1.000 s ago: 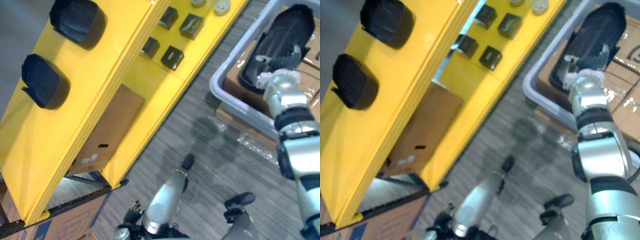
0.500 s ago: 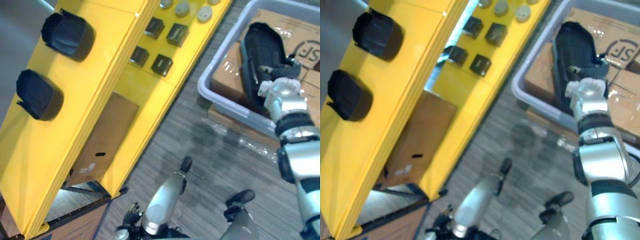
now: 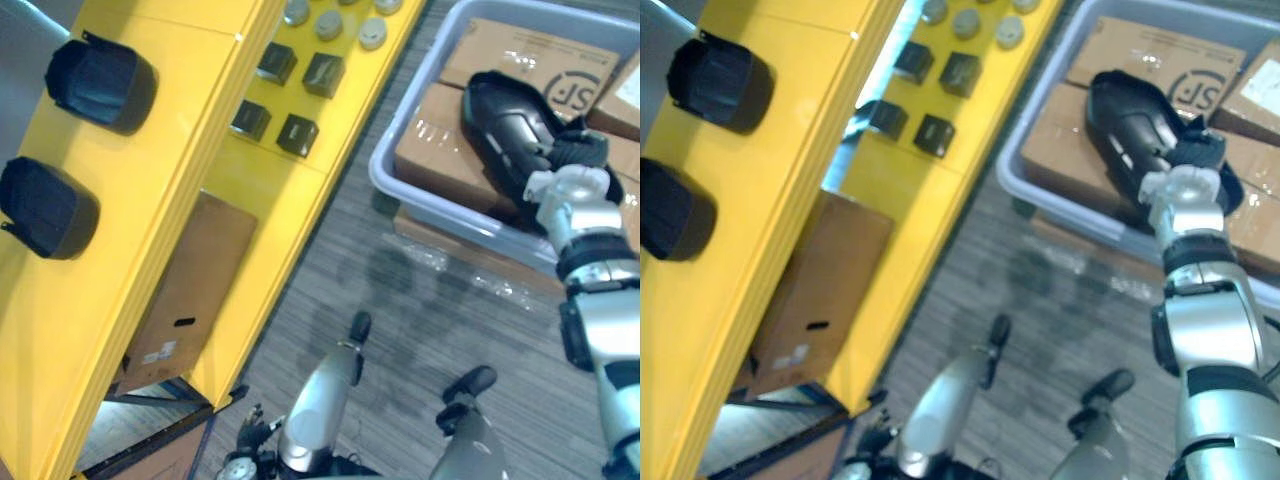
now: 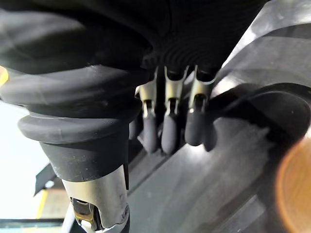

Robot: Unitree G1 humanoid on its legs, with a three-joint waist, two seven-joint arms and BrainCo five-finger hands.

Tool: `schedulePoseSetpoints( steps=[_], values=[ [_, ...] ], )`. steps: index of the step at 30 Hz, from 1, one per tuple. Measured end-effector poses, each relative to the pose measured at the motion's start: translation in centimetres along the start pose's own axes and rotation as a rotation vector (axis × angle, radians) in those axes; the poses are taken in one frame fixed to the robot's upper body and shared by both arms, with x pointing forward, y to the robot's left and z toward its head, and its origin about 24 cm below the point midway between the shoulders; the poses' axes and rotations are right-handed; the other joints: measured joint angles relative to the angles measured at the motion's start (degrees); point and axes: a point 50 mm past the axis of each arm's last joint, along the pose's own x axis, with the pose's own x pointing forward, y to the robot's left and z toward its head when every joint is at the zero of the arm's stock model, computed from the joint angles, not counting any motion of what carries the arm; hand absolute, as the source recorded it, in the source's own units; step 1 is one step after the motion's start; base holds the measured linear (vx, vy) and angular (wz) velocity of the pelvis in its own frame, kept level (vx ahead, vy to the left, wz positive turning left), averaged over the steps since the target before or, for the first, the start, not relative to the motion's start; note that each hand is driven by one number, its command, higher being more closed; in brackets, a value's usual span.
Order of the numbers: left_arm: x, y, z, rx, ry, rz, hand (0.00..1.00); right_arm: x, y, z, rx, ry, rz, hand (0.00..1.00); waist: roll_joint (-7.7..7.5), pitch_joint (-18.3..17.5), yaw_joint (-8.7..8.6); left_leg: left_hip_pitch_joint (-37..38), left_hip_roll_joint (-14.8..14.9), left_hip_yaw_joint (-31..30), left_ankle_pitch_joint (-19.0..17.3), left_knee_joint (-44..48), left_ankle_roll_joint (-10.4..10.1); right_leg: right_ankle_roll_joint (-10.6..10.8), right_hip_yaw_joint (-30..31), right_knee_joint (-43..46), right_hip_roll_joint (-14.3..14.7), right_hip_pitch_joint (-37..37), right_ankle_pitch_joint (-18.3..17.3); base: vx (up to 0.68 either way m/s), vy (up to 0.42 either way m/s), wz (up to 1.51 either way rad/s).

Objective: Walk over and take plastic housings, then place them on the shelf

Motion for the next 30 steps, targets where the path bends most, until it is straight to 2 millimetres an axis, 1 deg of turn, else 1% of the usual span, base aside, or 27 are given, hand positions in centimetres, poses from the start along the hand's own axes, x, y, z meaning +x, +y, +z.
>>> schedulePoseSetpoints(
  steps=[2, 3, 4, 5, 6, 7, 9, 12, 15, 17, 20, 22, 24, 27, 28, 30],
  values=[
    [0.2, 0.1, 0.9, 0.002, -0.032, 0.01, 0.0, -0.2, 0.4, 0.9, 0.017, -0.092, 0.045, 0.0, -0.51, 0.36, -0.43, 0.0, 0.22, 0.27, -0.01, 0.01, -0.02, -0.08, 0.19, -0.1, 0.21, -0.12, 0.19, 0.01, -0.002, -0.09],
    [0.3, 0.1, 1.4, 0.001, -0.049, 0.013, 0.0, -0.4, 0.7, 2.0, 0.024, -0.171, 0.076, 0.0, -0.76, 0.54, -0.8, 0.0, 0.35, 0.53, -0.07, 0.03, -0.04, -0.15, 0.39, -0.03, 0.28, -0.31, 0.28, 0.0, 0.005, -0.09],
    [0.4, 0.2, 1.5, 0.002, -0.054, 0.015, 0.0, -0.5, 0.9, 2.6, 0.034, -0.203, 0.092, 0.0, -0.89, 0.63, -0.89, -0.01, 0.43, 0.76, -0.11, 0.08, -0.04, -0.17, 0.64, 0.03, 0.31, -0.48, 0.29, 0.0, 0.008, -0.16],
    [0.4, 0.2, 1.8, 0.003, -0.06, 0.016, 0.0, -0.8, 1.2, 3.6, 0.049, -0.265, 0.112, 0.0, -1.12, 0.79, -0.93, -0.01, 0.57, 1.21, -0.29, 0.27, -0.06, -0.21, 1.26, 0.17, 0.4, -0.84, 0.32, 0.0, 0.008, -0.19],
    [0.5, 0.2, 1.9, 0.005, -0.062, 0.016, 0.0, -1.3, 1.6, 4.7, 0.053, -0.344, 0.143, 0.0, -1.18, 0.83, -1.41, -0.19, 0.76, 1.4, -0.86, 1.07, -0.03, -0.22, 1.53, 0.2, 0.59, -0.86, 0.37, 0.0, 0.013, -0.18],
    [0.5, 0.2, 1.9, 0.005, -0.061, 0.016, 0.0, -1.5, 1.8, 5.3, 0.059, -0.378, 0.155, 0.0, -1.18, 0.83, -1.63, -0.32, 0.92, 1.47, -1.25, 1.72, -0.03, -0.22, 1.64, 0.25, 0.74, -0.79, 0.37, 0.0, 0.034, -0.17],
    [0.5, 0.5, 2.1, 0.039, -0.073, 0.019, 0.0, -2.4, 2.2, 7.3, 0.072, -0.518, 0.195, 0.0, -1.71, 1.19, -2.0, -0.52, 1.58, 1.88, -2.16, 3.14, -0.07, -0.23, 2.19, 0.26, 1.31, -0.75, 0.38, -0.01, 0.042, -0.16],
    [0.6, 0.7, 2.4, 0.047, -0.077, 0.02, 0.0, -3.3, 2.4, 8.8, 0.112, -0.62, 0.228, 0.0, -2.32, 1.61, -2.46, -0.39, 1.87, 2.32, -2.41, 3.42, -0.11, -0.27, 2.7, 0.26, 1.51, -0.84, 0.4, -0.01, 0.022, -0.09],
    [0.6, 0.7, 2.6, 0.045, -0.081, 0.019, 0.0, -3.9, 2.6, 9.7, 0.113, -0.678, 0.246, 0.0, -2.53, 1.75, -2.97, -0.12, 1.9, 2.73, -2.47, 3.42, -0.06, -0.32, 3.14, 0.23, 1.52, -0.88, 0.56, -0.01, 0.026, -0.08],
    [0.6, 0.8, 2.6, 0.04, -0.081, 0.024, 0.0, -3.9, 2.6, 9.9, 0.114, -0.684, 0.241, 0.0, -2.63, 1.82, -3.29, -0.06, 1.98, 2.77, -2.47, 3.42, -0.06, -0.37, 3.22, 0.18, 1.63, -0.88, 0.62, -0.01, 0.01, -0.02],
    [0.6, 0.8, 2.6, 0.037, -0.082, 0.025, 0.0, -3.7, 2.4, 9.8, 0.08, -0.666, 0.188, 0.0, -2.67, 1.84, -3.42, -0.03, 2.16, 2.8, -2.46, 3.37, -0.06, -0.45, 3.27, 0.04, 1.85, -0.88, 0.69, -0.01, 0.006, -0.01],
    [0.6, 0.8, 2.6, 0.036, -0.082, 0.026, 0.0, -2.9, 1.9, 9.3, 0.011, -0.599, 0.11, 0.0, -2.67, 1.84, -3.44, -0.02, 2.28, 2.8, -2.46, 3.29, -0.07, -0.54, 3.27, -0.11, 2.01, -0.88, 0.81, 0.0, 0.0, 0.0],
    [0.6, 0.8, 2.6, 0.036, -0.081, 0.027, 0.0, -2.4, 1.4, 8.8, -0.01, -0.554, 0.069, 0.0, -2.67, 1.84, -3.41, -0.03, 2.27, 2.8, -2.45, 3.21, -0.07, -0.53, 3.26, -0.22, 2.03, -0.87, 0.86, 0.0, 0.0, 0.0],
    [0.6, 0.9, 2.5, 0.036, -0.081, 0.029, 0.0, -1.3, -0.2, 7.8, -0.067, -0.472, -0.018, 0.0, -2.67, 1.85, -3.38, -0.13, 2.19, 2.8, -2.44, 3.08, -0.06, -0.47, 3.22, -0.71, 2.07, -0.8, 1.16, 0.0, 0.012, 0.0],
    [0.6, 0.9, 2.4, 0.035, -0.081, 0.031, 0.0, -0.8, -1.0, 7.5, -0.089, -0.428, -0.063, 0.0, -2.66, 1.84, -3.4, -0.28, 2.15, 2.73, -2.44, 3.06, -0.06, -0.45, 3.11, -0.81, 2.08, -0.81, 1.19, 0.0, 0.0, 0.0],
    [0.6, 0.9, 2.4, 0.034, -0.084, 0.03, 0.0, -0.3, -2.0, 7.3, -0.113, -0.376, -0.118, 0.0, -2.66, 1.84, -3.47, -0.52, 2.12, 2.55, -2.43, 3.06, -0.06, -0.46, 2.95, -0.93, 2.12, -0.84, 1.22, 0.01, 0.028, 0.05]
  ],
)
